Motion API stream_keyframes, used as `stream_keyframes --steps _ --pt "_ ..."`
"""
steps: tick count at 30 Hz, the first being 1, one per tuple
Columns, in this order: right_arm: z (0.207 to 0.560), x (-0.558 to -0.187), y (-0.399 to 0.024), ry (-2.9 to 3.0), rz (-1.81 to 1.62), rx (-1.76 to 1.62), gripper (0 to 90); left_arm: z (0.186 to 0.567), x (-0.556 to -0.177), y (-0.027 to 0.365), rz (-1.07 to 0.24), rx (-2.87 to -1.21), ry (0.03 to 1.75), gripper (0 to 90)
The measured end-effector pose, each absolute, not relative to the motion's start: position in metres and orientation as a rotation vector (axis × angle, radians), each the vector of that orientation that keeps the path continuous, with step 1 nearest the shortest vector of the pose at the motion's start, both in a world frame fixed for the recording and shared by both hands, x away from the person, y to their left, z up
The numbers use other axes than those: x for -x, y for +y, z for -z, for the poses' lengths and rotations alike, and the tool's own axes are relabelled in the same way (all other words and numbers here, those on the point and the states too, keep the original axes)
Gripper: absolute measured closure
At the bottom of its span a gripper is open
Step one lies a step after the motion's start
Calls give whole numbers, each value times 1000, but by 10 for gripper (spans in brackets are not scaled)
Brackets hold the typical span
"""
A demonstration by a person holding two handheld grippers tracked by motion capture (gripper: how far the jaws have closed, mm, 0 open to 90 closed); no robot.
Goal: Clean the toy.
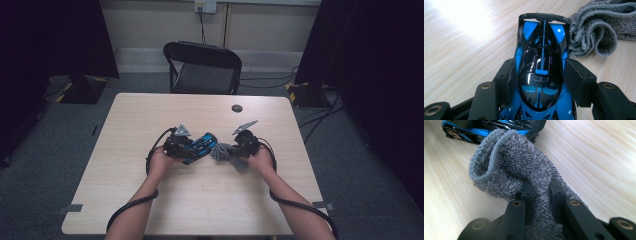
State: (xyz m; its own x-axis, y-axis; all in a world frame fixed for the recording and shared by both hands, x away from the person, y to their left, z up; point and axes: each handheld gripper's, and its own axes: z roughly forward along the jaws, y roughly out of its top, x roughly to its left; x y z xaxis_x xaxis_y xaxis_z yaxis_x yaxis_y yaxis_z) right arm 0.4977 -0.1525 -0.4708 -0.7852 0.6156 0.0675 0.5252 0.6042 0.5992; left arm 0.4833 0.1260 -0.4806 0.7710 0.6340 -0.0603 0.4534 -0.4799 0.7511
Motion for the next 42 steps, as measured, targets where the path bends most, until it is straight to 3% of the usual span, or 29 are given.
stream_keyframes --steps 24,42 --pt "450 -498 -188 2582 -1029 -1066 779 481 -482 126 -296 -2151 812 446" --pt "451 -444 -115 2854 -1089 -633 778 481 -481 125 -301 -2150 826 446"
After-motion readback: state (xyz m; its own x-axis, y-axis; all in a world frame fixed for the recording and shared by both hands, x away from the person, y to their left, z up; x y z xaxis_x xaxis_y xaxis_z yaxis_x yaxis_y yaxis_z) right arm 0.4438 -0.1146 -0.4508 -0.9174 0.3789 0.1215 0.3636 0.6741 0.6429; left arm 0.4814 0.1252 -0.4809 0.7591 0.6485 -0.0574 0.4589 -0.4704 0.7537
